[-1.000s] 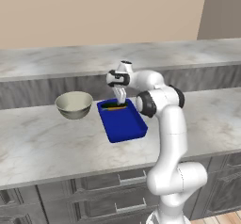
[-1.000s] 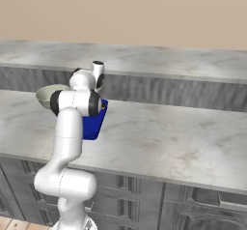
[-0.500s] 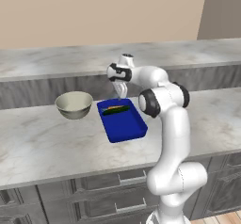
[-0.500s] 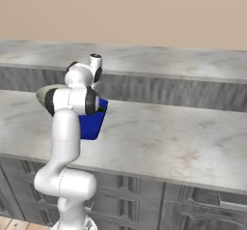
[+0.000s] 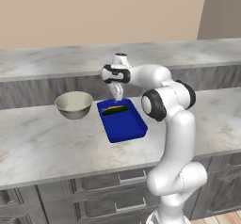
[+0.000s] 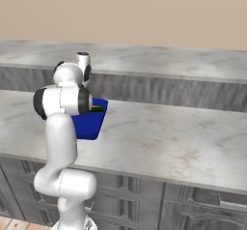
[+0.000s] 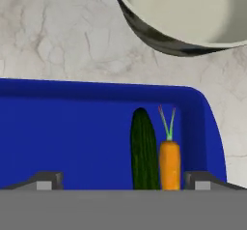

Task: Place the two vegetables and bowl onto the tray for setting up a vegetable dip station.

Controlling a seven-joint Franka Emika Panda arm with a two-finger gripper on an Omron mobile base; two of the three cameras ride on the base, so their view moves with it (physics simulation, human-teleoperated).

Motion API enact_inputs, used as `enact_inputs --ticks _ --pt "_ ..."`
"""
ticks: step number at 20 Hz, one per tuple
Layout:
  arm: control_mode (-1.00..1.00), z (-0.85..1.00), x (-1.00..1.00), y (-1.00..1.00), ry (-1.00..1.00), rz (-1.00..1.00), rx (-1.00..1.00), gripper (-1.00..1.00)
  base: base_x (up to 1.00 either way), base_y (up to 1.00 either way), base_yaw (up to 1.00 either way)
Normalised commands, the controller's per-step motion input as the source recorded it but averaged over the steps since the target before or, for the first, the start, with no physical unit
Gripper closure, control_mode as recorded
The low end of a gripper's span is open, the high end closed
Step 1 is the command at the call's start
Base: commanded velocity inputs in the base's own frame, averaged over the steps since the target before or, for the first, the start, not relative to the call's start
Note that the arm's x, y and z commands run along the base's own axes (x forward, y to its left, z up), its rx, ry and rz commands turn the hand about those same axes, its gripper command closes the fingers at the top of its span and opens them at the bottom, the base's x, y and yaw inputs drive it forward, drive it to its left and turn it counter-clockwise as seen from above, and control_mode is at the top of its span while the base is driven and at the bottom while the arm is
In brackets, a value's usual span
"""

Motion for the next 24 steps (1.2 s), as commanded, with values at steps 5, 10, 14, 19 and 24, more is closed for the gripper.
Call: enact_inputs --ticks 5,10,14,19,24 --pt "-1.0 0.16 -0.56 0.52 -0.01 0.0 -0.08 -1.0 0.0 0.0 0.0" --pt "-1.0 0.06 -0.29 0.68 -0.08 0.0 -0.07 -1.0 0.0 0.0 0.0" --pt "-1.0 0.01 0.0 0.68 -0.16 -0.01 -0.06 -1.0 0.0 0.0 0.0" --pt "-1.0 0.0 0.0 0.67 -0.12 -0.02 -0.05 -1.0 0.0 0.0 0.0" --pt "-1.0 0.0 -0.01 0.62 0.0 0.0 -0.05 -1.0 0.0 0.0 0.0"
